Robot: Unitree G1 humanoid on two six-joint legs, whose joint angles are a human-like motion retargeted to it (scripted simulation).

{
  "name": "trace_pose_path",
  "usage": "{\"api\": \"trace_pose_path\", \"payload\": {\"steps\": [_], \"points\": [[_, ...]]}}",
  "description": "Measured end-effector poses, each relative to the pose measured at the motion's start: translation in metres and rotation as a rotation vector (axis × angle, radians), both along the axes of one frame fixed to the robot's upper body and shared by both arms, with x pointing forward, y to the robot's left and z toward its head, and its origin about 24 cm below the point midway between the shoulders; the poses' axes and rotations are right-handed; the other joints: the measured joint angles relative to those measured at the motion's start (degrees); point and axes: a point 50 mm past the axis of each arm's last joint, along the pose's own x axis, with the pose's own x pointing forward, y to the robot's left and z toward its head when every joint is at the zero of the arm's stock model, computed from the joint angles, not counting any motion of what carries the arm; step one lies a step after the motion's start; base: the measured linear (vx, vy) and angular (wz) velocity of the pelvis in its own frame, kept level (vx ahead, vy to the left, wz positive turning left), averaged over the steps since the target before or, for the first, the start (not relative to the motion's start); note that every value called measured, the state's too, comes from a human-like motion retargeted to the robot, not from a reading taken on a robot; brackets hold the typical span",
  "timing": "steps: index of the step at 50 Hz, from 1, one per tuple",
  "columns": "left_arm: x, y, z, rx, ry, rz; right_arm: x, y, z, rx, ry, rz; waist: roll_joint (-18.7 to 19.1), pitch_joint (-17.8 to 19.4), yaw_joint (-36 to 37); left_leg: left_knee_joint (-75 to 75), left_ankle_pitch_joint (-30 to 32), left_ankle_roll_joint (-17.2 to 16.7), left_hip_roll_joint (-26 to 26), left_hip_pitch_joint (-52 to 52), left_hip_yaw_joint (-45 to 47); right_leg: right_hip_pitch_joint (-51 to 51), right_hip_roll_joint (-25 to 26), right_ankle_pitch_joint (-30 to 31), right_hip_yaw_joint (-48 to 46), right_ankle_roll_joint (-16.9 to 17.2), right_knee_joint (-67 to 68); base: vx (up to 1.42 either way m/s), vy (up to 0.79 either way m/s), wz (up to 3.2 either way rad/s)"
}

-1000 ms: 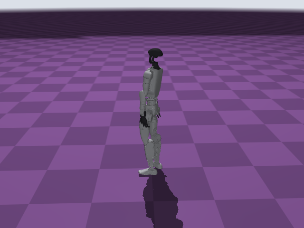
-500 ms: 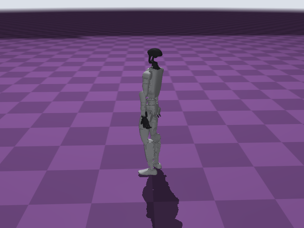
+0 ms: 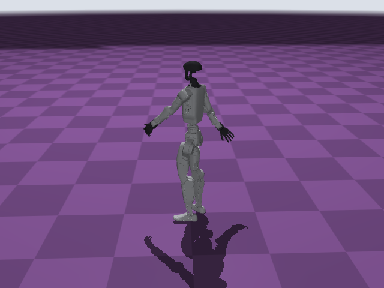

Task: In place motions

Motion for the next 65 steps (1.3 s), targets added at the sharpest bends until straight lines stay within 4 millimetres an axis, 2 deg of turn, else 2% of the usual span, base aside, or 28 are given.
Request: {"api": "trace_pose_path", "payload": {"steps": [3,5,8,10,11,13,15,17,19,21,24,27,30,34,37,39,42,44,46,47,50,53,55,57,60,61,63,65], "points": [[-0.038,0.014,-0.036,0.03,0.127,0.034,0.036,0.017,-0.017,0.021,-0.08,-0.017,0.1,0.1,0.9,-0.3,0.1,0.0,0.0,0.7,0.5,0.3,0.1,0.0,-0.1,-0.2,0.1,0.02,0.0,-0.04],[-0.08,0.025,-0.067,0.074,0.259,0.056,0.065,0.035,-0.03,0.041,-0.141,-0.009,0.2,-0.1,2.7,-0.7,0.1,0.1,0.1,1.7,1.5,0.4,0.4,0.1,0.6,-0.4,0.3,0.09,-0.02,-0.31],[-0.169,0.048,-0.108,0.15,0.545,0.109,0.144,0.067,-0.047,0.19,-0.309,0.133,0.8,-0.1,4.5,-1.4,-0.1,0.0,0.4,3.3,3.3,0.1,0.9,0.5,2.4,-0.7,0.7,0.05,-0.02,-0.53],[-0.225,0.06,-0.121,0.191,0.732,0.139,0.193,0.09,-0.049,0.328,-0.395,0.238,1.4,0.1,5.2,-1.7,-0.3,-0.1,0.7,4.0,4.2,-0.2,1.2,0.7,3.5,-0.8,0.9,-0.02,0.02,-0.5],[-0.261,0.066,-0.125,0.216,0.85,0.159,0.223,0.109,-0.049,0.437,-0.459,0.301,1.7,0.2,5.5,-1.8,-0.3,-0.2,0.9,4.3,4.8,-0.5,1.4,0.8,4.0,-0.8,1.0,-0.01,0.02,-0.46],[-0.347,0.074,-0.124,0.253,1.117,0.215,0.289,0.153,-0.036,0.673,-0.617,0.453,2.4,0.4,5.8,-2.1,-0.5,-0.6,1.3,4.8,5.8,-1.2,1.6,1.0,4.9,-0.8,1.4,0.01,0.02,-0.4],[-0.412,0.075,-0.112,0.252,1.312,0.265,0.334,0.186,-0.015,0.816,-0.753,0.572,2.9,0.2,5.9,-2.4,-0.5,-0.8,1.6,5.0,6.5,-1.7,1.8,1.1,5.5,-0.7,1.5,0.04,-0.01,-0.27],[-0.479,0.069,-0.09,0.206,1.507,0.314,0.378,0.216,0.016,0.9,-0.941,0.713,3.1,0.1,6.3,-2.7,-0.6,-1.1,2.0,5.3,7.0,-2.1,2.1,1.3,6.0,-0.7,1.6,0.03,-0.02,-0.24],[-0.519,0.066,-0.07,0.164,1.62,0.345,0.404,0.232,0.039,0.917,-1.076,0.813,3.1,0.2,6.9,-2.8,-0.6,-1.3,2.3,5.5,7.5,-2.4,2.3,1.4,6.5,-0.5,1.7,0.01,-0.02,-0.1],[-0.546,0.064,-0.053,0.132,1.696,0.372,0.421,0.241,0.056,0.918,-1.168,0.885,2.9,0.4,7.6,-3.0,-0.6,-1.4,2.5,5.7,7.6,-2.5,2.4,1.4,6.6,-0.4,1.8,0.01,-0.07,-0.05],[-0.567,0.062,-0.038,0.107,1.761,0.433,0.43,0.241,0.065,0.918,-1.207,0.939,2.5,0.7,8.0,-3.0,-0.5,-1.5,2.5,5.6,7.0,-2.4,2.4,1.3,6.0,-0.2,1.8,-0.01,-0.05,0.17],[-0.561,0.062,-0.041,0.08,1.773,0.505,0.417,0.229,0.05,0.899,-1.162,0.906,2.0,0.6,7.7,-2.9,-0.3,-1.5,2.5,5.1,6.0,-2.1,2.3,1.0,5.0,-0.1,1.7,0.02,-0.01,0.3],[-0.532,0.066,-0.059,0.064,1.709,0.515,0.381,0.206,0.016,0.842,-1.06,0.79,1.6,-0.2,7.1,-2.7,-0.2,-1.4,2.4,4.6,5.2,-1.9,2.1,0.8,4.2,-0.1,1.5,0.06,0.01,0.23],[-0.443,0.077,-0.1,0.125,1.466,0.424,0.288,0.151,-0.038,0.685,-0.774,0.499,1.1,-0.9,7.4,-2.2,-0.2,-1.1,2.1,3.8,4.3,-1.6,2.0,0.5,3.4,-0.1,1.2,0.02,0.02,0.15],[-0.344,0.075,-0.121,0.154,1.203,0.325,0.197,0.101,-0.056,0.454,-0.564,0.226,0.5,-0.6,7.9,-1.9,-0.2,-0.7,1.6,3.4,3.4,-0.9,1.7,0.4,2.5,-0.1,0.9,-0.02,0.02,0.25],[-0.269,0.06,-0.123,0.104,1.0,0.245,0.134,0.074,-0.052,0.272,-0.432,0.06,-0.2,-0.5,8.2,-1.5,-0.2,-0.5,1.4,2.9,3.2,-0.8,1.4,0.4,2.3,0.0,0.8,0.0,0.0,0.0],[-0.167,0.031,-0.105,-0.008,0.688,0.128,0.058,0.045,-0.034,0.057,-0.264,-0.109,-0.8,-0.3,7.5,-1.2,-0.3,-0.3,1.1,2.2,3.1,-0.9,1.0,0.5,2.2,-0.1,0.5,-0.03,-0.01,0.02],[-0.121,0.016,-0.087,-0.05,0.521,0.076,0.024,0.031,-0.021,-0.028,-0.187,-0.163,-0.8,-0.2,6.6,-1.2,-0.3,-0.2,1.0,2.0,2.8,-1.0,0.9,0.6,2.3,-0.1,0.4,0.0,0.0,0.0],[-0.071,0.002,-0.059,-0.071,0.323,0.02,-0.009,0.016,-0.003,-0.117,-0.117,-0.202,-0.6,0.0,5.6,-1.1,-0.4,-0.2,0.9,1.9,2.7,-1.1,0.8,0.8,2.7,-0.3,0.4,-0.02,0.0,-0.1],[-0.05,-0.004,-0.044,-0.069,0.232,-0.002,-0.022,0.009,0.005,-0.154,-0.09,-0.214,-0.5,0.2,5.1,-1.1,-0.4,-0.1,0.8,1.9,2.7,-1.2,0.7,0.8,2.9,-0.3,0.4,-0.04,0.02,-0.23],[-0.009,-0.01,-0.008,-0.015,0.023,-0.036,-0.045,-0.005,0.023,-0.229,-0.032,-0.234,0.1,0.8,4.7,-1.1,-0.6,-0.1,0.8,2.3,3.0,-1.3,0.8,1.1,3.7,-0.6,0.5,-0.06,0.04,-0.26],[0.008,-0.008,0.011,0.058,-0.099,-0.049,-0.054,-0.007,0.03,-0.279,0.006,-0.229,0.5,0.8,5.2,-1.2,-0.8,-0.1,0.8,2.5,3.4,-1.6,0.8,1.2,4.5,-0.8,0.7,-0.02,0.03,-0.18],[0.006,-0.008,0.009,0.078,-0.11,-0.051,-0.051,-0.003,0.027,-0.278,0.002,-0.225,0.7,0.6,5.5,-1.2,-0.8,-0.1,0.8,2.5,3.4,-1.7,0.9,1.2,4.6,-0.9,0.8,0.0,0.0,0.0],[-0.009,-0.006,-0.007,0.085,-0.06,-0.048,-0.036,0.006,0.015,-0.231,-0.026,-0.229,1.1,0.1,6.0,-1.2,-0.8,0.0,0.8,2.5,3.4,-1.7,1.0,1.0,4.4,-0.9,0.8,0.0,0.0,0.0],[-0.052,0.0,-0.046,0.084,0.103,-0.037,0.0,0.021,-0.007,-0.118,-0.092,-0.214,1.8,-0.8,6.6,-1.4,-0.8,0.0,0.9,2.7,3.3,-1.5,1.2,0.9,3.9,-1.0,0.9,0.04,0.06,0.11],[-0.074,0.006,-0.062,0.085,0.187,-0.028,0.019,0.027,-0.016,-0.062,-0.125,-0.192,2.0,-1.0,6.9,-1.4,-0.8,0.0,1.0,2.8,3.3,-1.5,1.4,0.8,3.9,-1.0,0.9,0.02,0.06,0.01],[-0.133,0.02,-0.095,0.1,0.395,0.014,0.071,0.041,-0.034,0.076,-0.216,-0.107,2.6,-1.2,7.6,-1.6,-0.9,0.0,1.1,3.4,3.5,-1.4,1.5,0.8,4.1,-1.0,1.0,0.01,0.03,-0.03],[-0.194,0.035,-0.117,0.129,0.597,0.083,0.127,0.057,-0.045,0.214,-0.312,0.004,2.9,-1.3,8.2,-1.7,-0.9,-0.1,1.2,3.9,3.9,-1.5,1.6,0.9,4.5,-0.9,1.2,-0.01,0.01,-0.09]]}}
